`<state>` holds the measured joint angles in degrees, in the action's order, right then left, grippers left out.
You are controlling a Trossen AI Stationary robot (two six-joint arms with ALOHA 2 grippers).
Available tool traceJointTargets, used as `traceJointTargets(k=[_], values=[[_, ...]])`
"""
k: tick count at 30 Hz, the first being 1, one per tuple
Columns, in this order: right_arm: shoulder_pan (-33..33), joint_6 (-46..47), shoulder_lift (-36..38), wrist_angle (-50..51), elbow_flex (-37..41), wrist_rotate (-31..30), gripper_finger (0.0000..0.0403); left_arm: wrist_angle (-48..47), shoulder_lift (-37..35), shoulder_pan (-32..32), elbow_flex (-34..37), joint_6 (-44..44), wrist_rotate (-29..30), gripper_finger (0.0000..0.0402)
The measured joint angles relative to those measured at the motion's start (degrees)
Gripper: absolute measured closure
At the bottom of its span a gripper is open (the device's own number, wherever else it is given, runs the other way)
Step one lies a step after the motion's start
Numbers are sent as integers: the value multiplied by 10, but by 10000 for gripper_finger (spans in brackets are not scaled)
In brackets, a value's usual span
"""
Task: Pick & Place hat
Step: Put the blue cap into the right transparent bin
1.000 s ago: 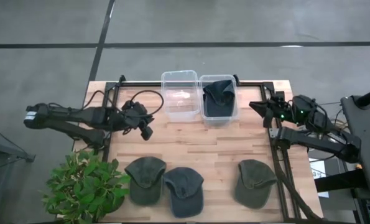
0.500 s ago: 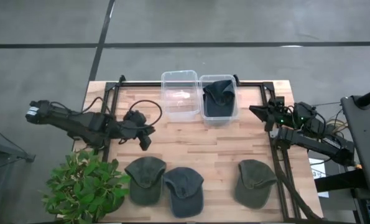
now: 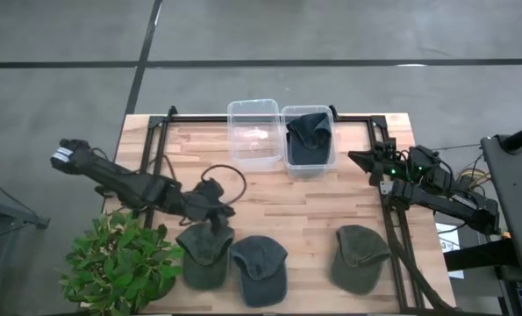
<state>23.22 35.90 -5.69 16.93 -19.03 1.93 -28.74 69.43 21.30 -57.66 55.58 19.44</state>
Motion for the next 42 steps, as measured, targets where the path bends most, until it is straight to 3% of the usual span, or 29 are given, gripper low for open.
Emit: traceJointTargets(k=[7,17,25,30,42], values=[[0,-3,0,0,-14,0,351,-47,122,0,-124,89,15,346],[0,-8,0,4,-41,0,351,-212,322,21,-359,281,-57,346],[0,-29,0,13,-42,2,351,-393,438,58,-521,422,-70,346],[0,-31,0,15,-42,9,351,-386,464,78,-559,450,-80,346],[0,-31,0,26,-41,12,351,-372,466,133,-542,581,-81,346]])
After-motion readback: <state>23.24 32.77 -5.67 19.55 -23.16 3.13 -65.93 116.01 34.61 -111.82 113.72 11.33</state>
